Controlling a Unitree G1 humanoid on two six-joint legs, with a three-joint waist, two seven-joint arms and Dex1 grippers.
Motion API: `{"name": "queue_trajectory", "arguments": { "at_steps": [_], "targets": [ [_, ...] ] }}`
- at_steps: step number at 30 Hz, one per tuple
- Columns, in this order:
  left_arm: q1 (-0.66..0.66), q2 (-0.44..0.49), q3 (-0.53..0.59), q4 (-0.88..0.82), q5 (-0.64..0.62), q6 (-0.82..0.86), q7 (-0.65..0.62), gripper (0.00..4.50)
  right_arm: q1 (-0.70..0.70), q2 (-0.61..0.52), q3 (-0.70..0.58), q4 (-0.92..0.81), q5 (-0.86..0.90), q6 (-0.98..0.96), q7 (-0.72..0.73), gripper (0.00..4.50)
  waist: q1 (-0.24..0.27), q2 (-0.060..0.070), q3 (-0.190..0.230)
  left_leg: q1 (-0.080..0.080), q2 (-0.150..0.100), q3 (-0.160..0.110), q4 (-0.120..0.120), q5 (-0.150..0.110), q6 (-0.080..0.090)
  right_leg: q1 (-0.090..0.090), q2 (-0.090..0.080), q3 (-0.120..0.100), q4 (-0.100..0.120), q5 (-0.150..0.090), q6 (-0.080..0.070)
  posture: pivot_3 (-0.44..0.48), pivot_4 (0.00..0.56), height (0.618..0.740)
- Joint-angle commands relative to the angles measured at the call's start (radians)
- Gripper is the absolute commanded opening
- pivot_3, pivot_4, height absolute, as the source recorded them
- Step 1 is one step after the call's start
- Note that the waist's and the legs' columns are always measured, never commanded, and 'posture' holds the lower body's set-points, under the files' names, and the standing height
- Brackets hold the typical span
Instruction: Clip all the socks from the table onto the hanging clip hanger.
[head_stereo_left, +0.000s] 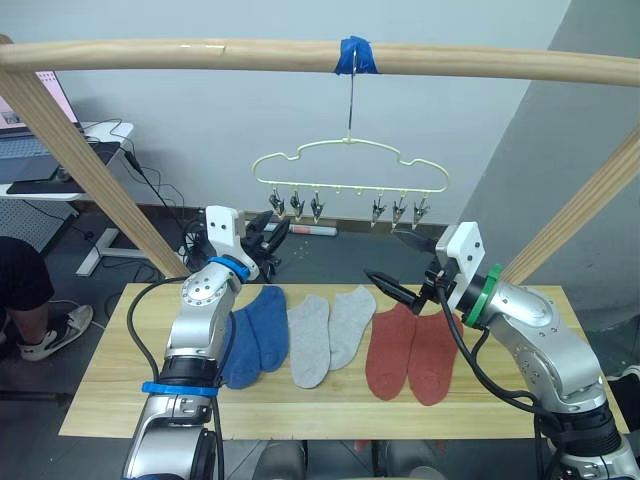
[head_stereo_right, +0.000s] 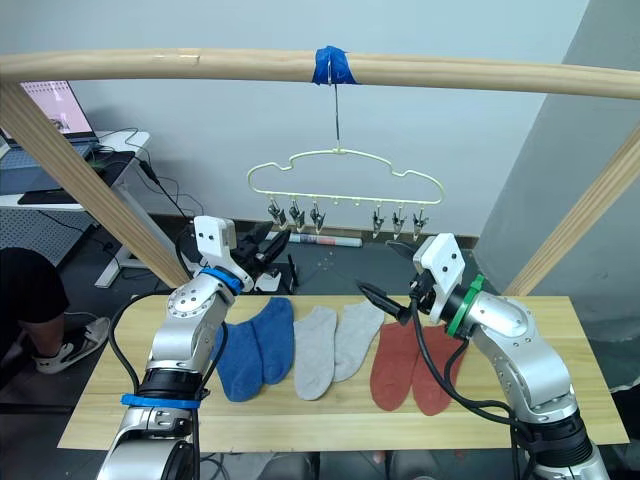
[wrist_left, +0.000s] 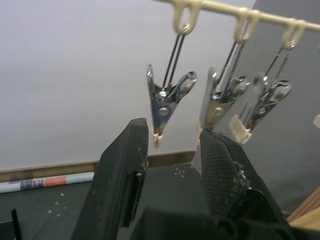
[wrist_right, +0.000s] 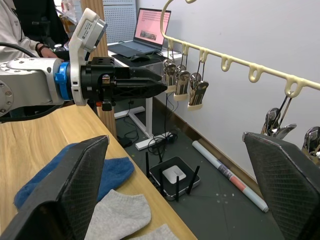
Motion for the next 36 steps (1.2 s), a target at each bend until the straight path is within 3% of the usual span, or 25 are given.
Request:
{"name": "queue_trajectory", "arguments": {
  "at_steps": [1,36],
  "targets": [
    [-0.029,0.012,0.022,-0.02,0.009,-0.038,0.015,1.88,-0.013,-0.003,-0.008,-0.055,0.017,0.005,-0.001,4.5,0.0,0.0,0.005,0.0,0.0,0.0,0.0,0.0,0.0,0.0,0.0,0.0,0.0,0.0,0.0,-0.077,0.183,0.74],
    [-0.115,-0.002,0.026,-0.003,-0.014,-0.049,0.019,1.88,-0.041,-0.008,-0.007,-0.076,0.029,0.012,0.013,4.5,-0.001,-0.002,0.016,-0.002,0.0,-0.001,0.0,0.0,0.0,-0.001,0.0,-0.001,0.0,0.0,0.0,-0.084,0.173,0.74]
  ]
}}
